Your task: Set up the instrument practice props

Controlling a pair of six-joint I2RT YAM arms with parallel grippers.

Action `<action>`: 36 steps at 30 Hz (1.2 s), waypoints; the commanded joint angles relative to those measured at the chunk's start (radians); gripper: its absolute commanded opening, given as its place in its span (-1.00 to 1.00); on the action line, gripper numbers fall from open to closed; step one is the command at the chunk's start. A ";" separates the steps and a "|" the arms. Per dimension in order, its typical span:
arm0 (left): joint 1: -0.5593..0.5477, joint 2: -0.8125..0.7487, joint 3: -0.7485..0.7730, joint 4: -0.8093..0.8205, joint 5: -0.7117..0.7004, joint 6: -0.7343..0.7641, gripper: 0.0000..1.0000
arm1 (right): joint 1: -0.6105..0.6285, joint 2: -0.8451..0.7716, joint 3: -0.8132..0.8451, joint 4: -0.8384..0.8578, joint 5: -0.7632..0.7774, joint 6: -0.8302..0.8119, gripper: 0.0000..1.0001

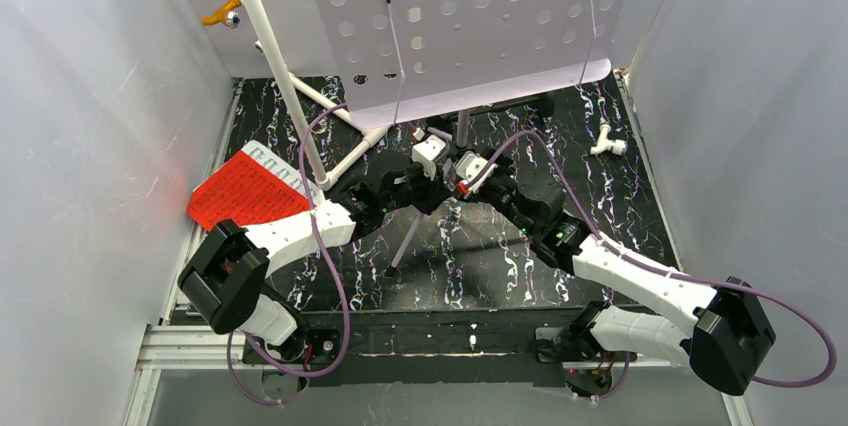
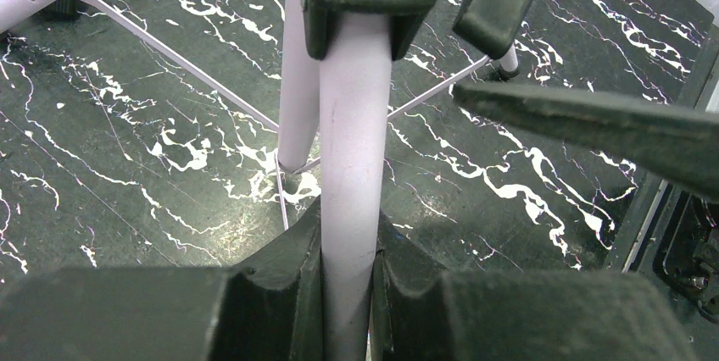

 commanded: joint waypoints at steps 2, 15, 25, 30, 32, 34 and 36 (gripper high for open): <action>-0.002 0.019 -0.005 -0.137 -0.026 -0.057 -1.00 | 0.035 0.013 0.049 0.077 0.071 -0.059 0.32; -0.002 0.023 -0.004 -0.139 -0.027 -0.055 -1.00 | 0.148 0.129 0.068 0.193 0.577 0.108 -0.17; -0.003 0.024 -0.002 -0.139 -0.028 -0.059 -1.00 | 0.139 0.060 0.067 -0.010 0.810 0.684 -0.62; -0.002 0.026 -0.002 -0.139 -0.029 -0.060 -1.00 | 0.087 -0.014 0.060 -0.203 0.595 1.182 -0.97; -0.002 0.028 -0.001 -0.139 -0.028 -0.060 -1.00 | 0.073 -0.037 0.051 -0.229 0.537 1.339 -0.97; -0.002 0.028 -0.001 -0.139 -0.027 -0.061 -1.00 | 0.058 -0.050 0.045 -0.228 0.486 1.432 -0.97; -0.002 0.025 -0.001 -0.139 -0.025 -0.060 -1.00 | 0.052 -0.063 0.049 -0.231 0.461 1.469 -0.96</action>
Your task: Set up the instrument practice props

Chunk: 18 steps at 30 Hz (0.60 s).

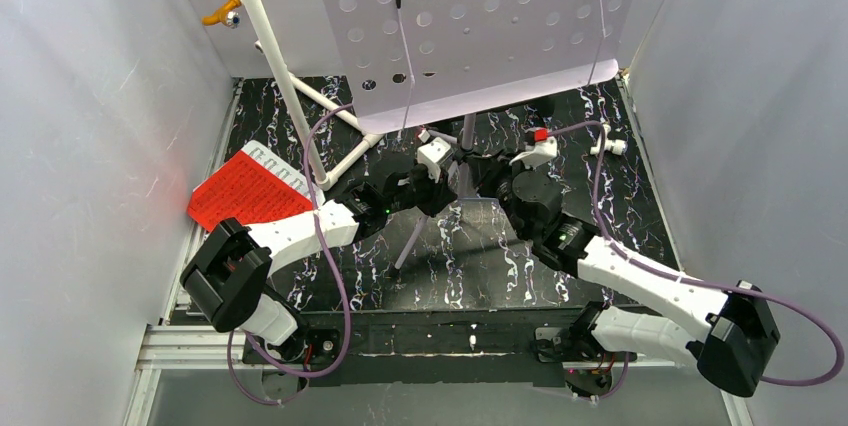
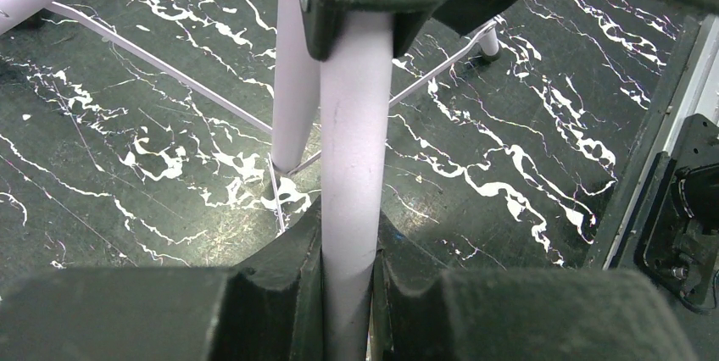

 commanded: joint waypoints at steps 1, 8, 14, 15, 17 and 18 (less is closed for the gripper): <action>0.013 0.012 -0.009 -0.145 -0.043 -0.055 -1.00 | -0.026 -0.049 0.008 -0.114 -0.023 0.284 -0.88; 0.013 0.005 -0.009 -0.146 -0.042 -0.054 -1.00 | -0.035 -0.108 0.039 -0.194 0.023 0.149 -0.07; 0.013 0.008 -0.006 -0.148 -0.036 -0.056 -1.00 | -0.036 -0.097 0.052 -0.199 -0.034 0.151 0.13; 0.013 0.008 -0.006 -0.148 -0.036 -0.056 -1.00 | -0.036 -0.093 0.053 -0.197 -0.036 0.155 0.14; 0.013 0.008 -0.006 -0.148 -0.037 -0.056 -1.00 | -0.037 -0.085 0.056 -0.182 -0.048 0.158 0.15; 0.013 0.008 -0.006 -0.148 -0.038 -0.055 -1.00 | -0.037 -0.080 0.059 -0.176 -0.055 0.159 0.15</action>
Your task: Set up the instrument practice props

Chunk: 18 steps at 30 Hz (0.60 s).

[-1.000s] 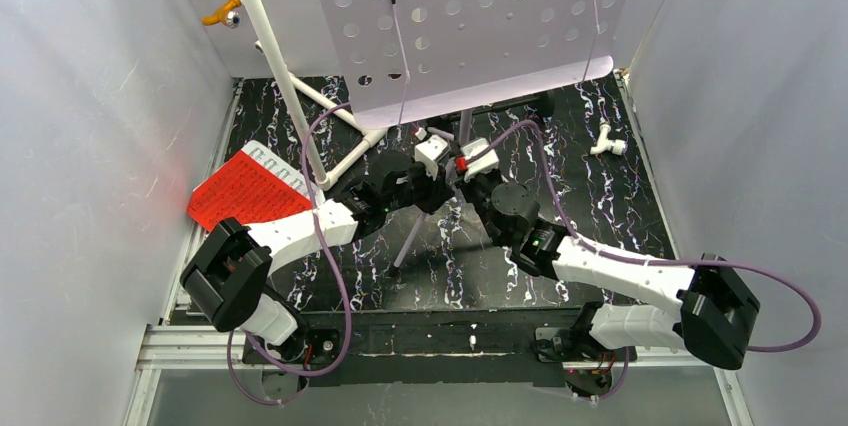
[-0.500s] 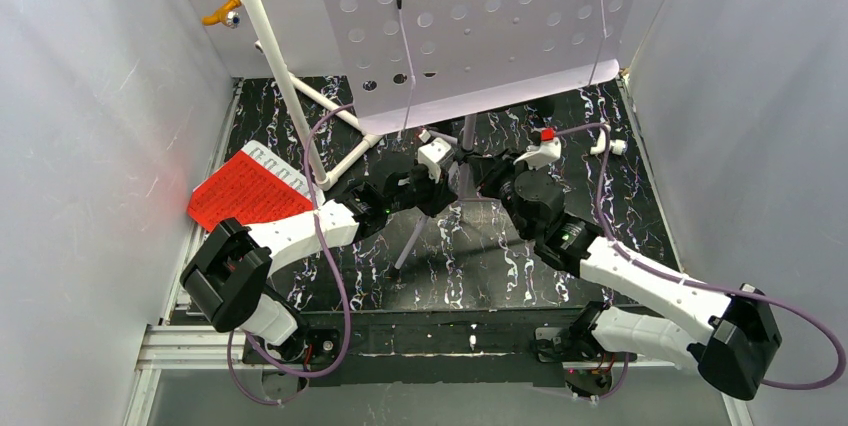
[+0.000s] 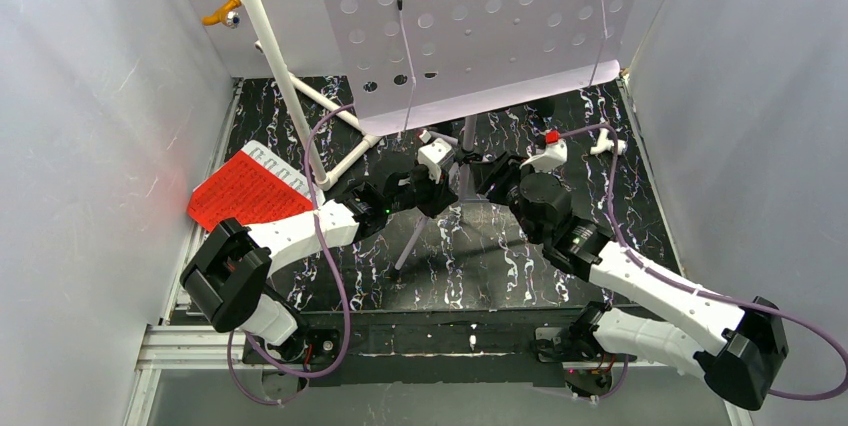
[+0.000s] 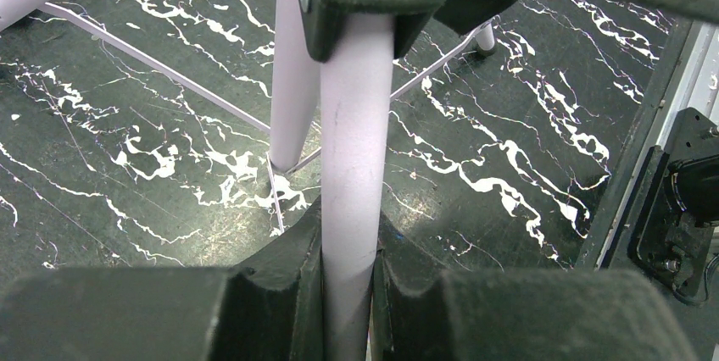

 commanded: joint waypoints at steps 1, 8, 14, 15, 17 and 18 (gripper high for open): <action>0.015 0.009 -0.010 -0.137 -0.052 -0.055 -1.00 | -0.003 0.018 0.055 0.021 -0.027 0.004 0.15; 0.015 0.009 -0.010 -0.137 -0.049 -0.056 -1.00 | -0.011 0.048 0.063 0.022 -0.017 0.121 -0.31; 0.015 0.008 -0.008 -0.137 -0.043 -0.058 -1.00 | -0.086 0.049 -0.004 0.054 -0.082 0.494 -0.97; 0.015 0.007 -0.009 -0.137 -0.044 -0.058 -1.00 | -0.112 0.049 -0.044 0.071 -0.137 0.625 -0.97; 0.015 0.007 -0.008 -0.137 -0.045 -0.058 -1.00 | -0.152 0.064 -0.165 0.281 -0.278 0.901 -0.97; 0.015 0.005 -0.008 -0.137 -0.044 -0.058 -1.00 | -0.156 0.086 -0.231 0.412 -0.324 1.036 -0.97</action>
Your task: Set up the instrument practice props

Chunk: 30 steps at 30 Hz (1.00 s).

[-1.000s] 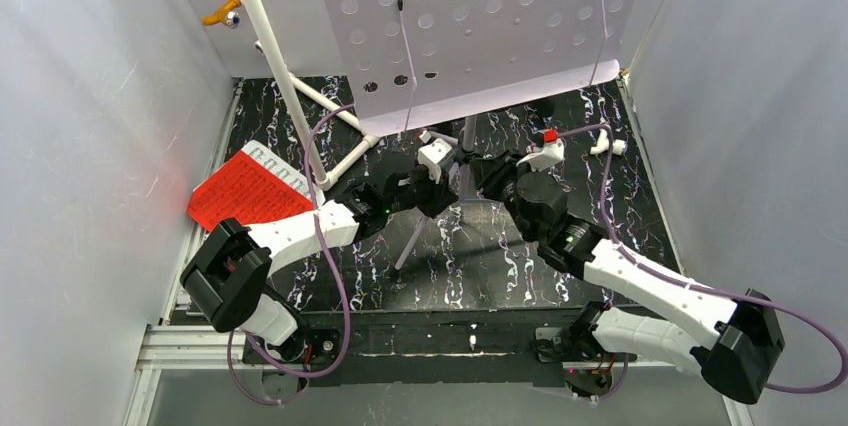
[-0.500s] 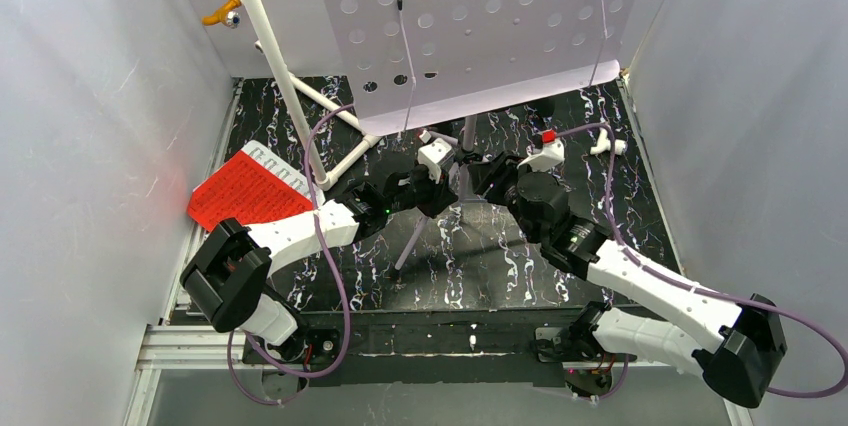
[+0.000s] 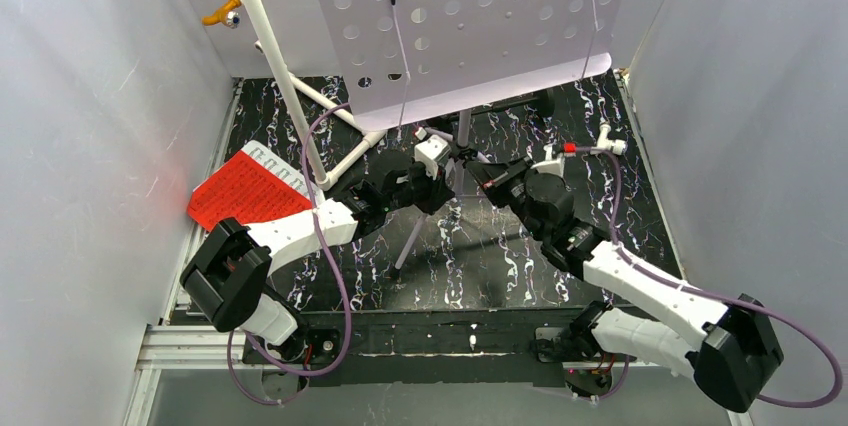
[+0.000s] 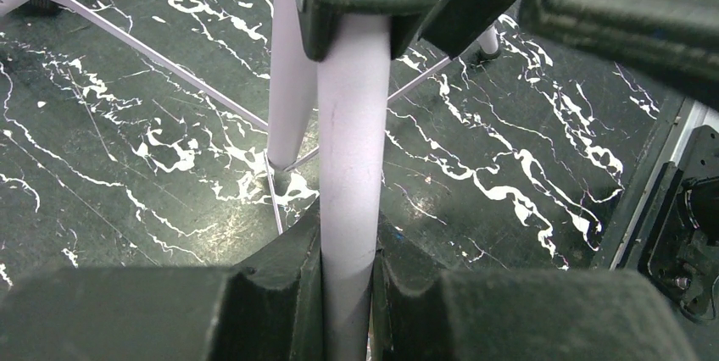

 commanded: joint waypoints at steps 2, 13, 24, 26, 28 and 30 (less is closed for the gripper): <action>0.004 0.005 -0.009 -0.133 -0.022 -0.044 -1.00 | -0.067 0.105 -0.265 0.537 -0.200 0.746 -0.97; 0.004 0.000 -0.010 -0.135 -0.028 -0.038 -1.00 | -0.080 -0.031 -0.117 0.121 -0.114 0.307 -0.28; 0.005 0.000 -0.006 -0.136 -0.017 -0.043 -1.00 | -0.080 0.016 0.158 -0.125 -0.146 -0.408 0.64; 0.005 0.000 -0.007 -0.138 -0.022 -0.039 -1.00 | -0.080 0.066 0.211 -0.169 -0.137 -0.454 0.53; 0.005 0.000 -0.006 -0.139 -0.023 -0.035 -1.00 | -0.080 0.093 0.247 -0.202 -0.109 -0.461 0.39; 0.005 0.000 -0.007 -0.141 -0.027 -0.030 -1.00 | -0.080 0.103 0.250 -0.203 -0.100 -0.467 0.31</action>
